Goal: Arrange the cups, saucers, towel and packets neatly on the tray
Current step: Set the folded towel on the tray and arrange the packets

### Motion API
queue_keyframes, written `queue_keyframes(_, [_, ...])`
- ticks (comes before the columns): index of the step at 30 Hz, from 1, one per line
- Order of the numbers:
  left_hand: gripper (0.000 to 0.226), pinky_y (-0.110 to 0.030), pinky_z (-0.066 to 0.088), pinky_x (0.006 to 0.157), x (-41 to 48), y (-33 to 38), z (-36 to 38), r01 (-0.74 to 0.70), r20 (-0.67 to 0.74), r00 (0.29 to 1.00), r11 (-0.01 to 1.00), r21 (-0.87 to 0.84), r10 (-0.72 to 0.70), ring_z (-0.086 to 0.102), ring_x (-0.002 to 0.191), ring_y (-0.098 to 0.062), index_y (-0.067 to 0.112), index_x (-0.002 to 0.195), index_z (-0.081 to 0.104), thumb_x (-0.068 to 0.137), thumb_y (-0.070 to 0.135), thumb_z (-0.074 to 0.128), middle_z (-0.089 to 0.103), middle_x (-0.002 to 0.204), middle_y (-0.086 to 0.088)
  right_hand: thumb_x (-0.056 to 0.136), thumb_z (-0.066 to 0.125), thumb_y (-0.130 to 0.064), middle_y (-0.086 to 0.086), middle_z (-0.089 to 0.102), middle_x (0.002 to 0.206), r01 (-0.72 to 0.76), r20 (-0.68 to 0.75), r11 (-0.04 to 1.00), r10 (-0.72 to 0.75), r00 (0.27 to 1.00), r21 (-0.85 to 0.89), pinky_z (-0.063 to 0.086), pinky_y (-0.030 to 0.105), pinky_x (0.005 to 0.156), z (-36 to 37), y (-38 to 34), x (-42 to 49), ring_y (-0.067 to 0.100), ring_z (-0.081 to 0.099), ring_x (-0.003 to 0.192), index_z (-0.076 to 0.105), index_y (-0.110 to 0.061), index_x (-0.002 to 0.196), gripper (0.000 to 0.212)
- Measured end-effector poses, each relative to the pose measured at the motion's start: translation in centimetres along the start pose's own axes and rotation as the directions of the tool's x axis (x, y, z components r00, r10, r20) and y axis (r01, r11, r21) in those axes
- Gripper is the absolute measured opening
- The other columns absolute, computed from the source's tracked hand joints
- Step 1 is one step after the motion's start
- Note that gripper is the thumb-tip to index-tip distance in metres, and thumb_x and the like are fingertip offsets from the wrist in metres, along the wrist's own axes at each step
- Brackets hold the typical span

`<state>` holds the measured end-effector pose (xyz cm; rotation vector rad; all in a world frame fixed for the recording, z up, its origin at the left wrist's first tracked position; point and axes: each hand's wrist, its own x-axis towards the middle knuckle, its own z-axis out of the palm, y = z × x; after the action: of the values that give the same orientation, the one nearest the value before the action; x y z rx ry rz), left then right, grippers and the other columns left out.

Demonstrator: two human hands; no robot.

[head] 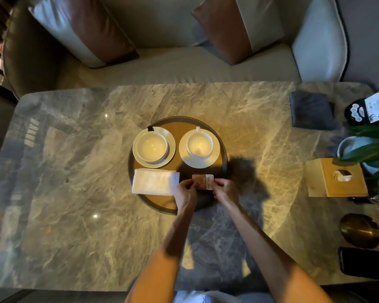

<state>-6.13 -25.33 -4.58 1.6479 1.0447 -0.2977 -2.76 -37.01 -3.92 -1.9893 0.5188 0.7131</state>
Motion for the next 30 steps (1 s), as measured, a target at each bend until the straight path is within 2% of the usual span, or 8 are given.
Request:
queue_keyframes(6, [0.028,-0.036,0.052,0.098,0.29,0.25,0.37,-0.064,-0.001,0.998,0.99,0.122,0.065,0.065,0.107,-0.02,0.008,0.122,0.067,0.097,0.018,0.058,0.071,0.116,-0.008,0.096,0.061,-0.029,0.016,0.073,0.104,0.047,-0.03,0.994,-0.05,0.998,-0.094,0.056,0.045,0.086,0.25,-0.35,0.06,0.03,0.07,0.093,0.069,-0.003,0.117,0.034])
queue_keyframes(11, [0.026,-0.025,0.048,0.082,0.04,0.51,0.47,-0.081,-0.025,0.996,0.977,0.198,0.088,0.065,0.1,-0.019,0.006,0.118,0.068,0.097,0.017,0.057,0.072,0.11,-0.009,0.096,0.06,-0.029,0.016,0.075,0.089,0.081,-0.041,0.986,-0.088,0.995,-0.143,0.054,0.037,0.071,0.4,-0.33,-0.28,0.03,0.07,0.081,0.074,-0.002,0.105,0.031])
queue_keyframes(14, [0.025,-0.027,0.05,0.081,0.07,0.51,0.44,-0.082,-0.027,0.996,0.971,0.224,0.09,0.066,0.098,-0.02,0.005,0.115,0.069,0.097,0.017,0.058,0.072,0.106,-0.009,0.096,0.061,-0.027,0.015,0.075,0.092,0.078,-0.058,0.985,-0.088,0.994,-0.152,0.055,0.037,0.072,0.31,-0.42,-0.28,0.029,0.071,0.083,0.074,-0.003,0.108,0.029])
queue_keyframes(19, [0.025,-0.035,0.054,0.091,0.02,0.41,0.69,-0.093,-0.03,0.994,0.965,0.247,0.103,0.064,0.104,-0.021,0.004,0.119,0.066,0.097,0.013,0.057,0.069,0.113,-0.011,0.095,0.063,-0.022,0.016,0.074,0.099,0.064,-0.065,0.989,-0.073,0.995,-0.134,0.057,0.045,0.082,0.27,-0.45,-0.26,0.031,0.07,0.089,0.071,-0.002,0.111,0.028])
queue_keyframes(21, [0.026,-0.037,0.054,0.093,0.03,0.38,0.76,-0.105,-0.031,0.993,0.962,0.252,0.116,0.063,0.106,-0.023,0.004,0.12,0.066,0.096,0.01,0.056,0.068,0.114,-0.012,0.094,0.064,-0.019,0.017,0.074,0.099,0.056,-0.063,0.987,-0.067,0.996,-0.15,0.057,0.044,0.082,0.27,-0.49,-0.18,0.032,0.07,0.09,0.071,-0.001,0.11,0.025])
queue_keyframes(26, [0.024,-0.032,0.052,0.088,-0.02,0.34,0.72,-0.106,-0.039,0.992,0.963,0.246,0.119,0.063,0.105,-0.023,0.005,0.118,0.065,0.095,0.007,0.055,0.068,0.113,-0.012,0.088,0.064,-0.012,0.015,0.075,0.093,0.036,-0.027,0.982,-0.041,0.999,-0.184,0.058,0.042,0.077,0.29,-0.69,-0.05,0.029,0.071,0.085,0.072,-0.004,0.103,0.019])
queue_keyframes(30, [0.024,-0.026,0.048,0.078,-0.1,0.28,0.73,-0.095,-0.045,0.993,0.969,0.229,0.108,0.063,0.098,-0.018,0.005,0.115,0.065,0.093,0.005,0.056,0.07,0.108,-0.011,0.088,0.064,-0.012,0.014,0.075,0.1,0.003,-0.007,0.986,-0.004,1.0,-0.166,0.057,0.037,0.081,0.55,-0.64,0.12,0.027,0.071,0.091,0.071,-0.005,0.109,0.023])
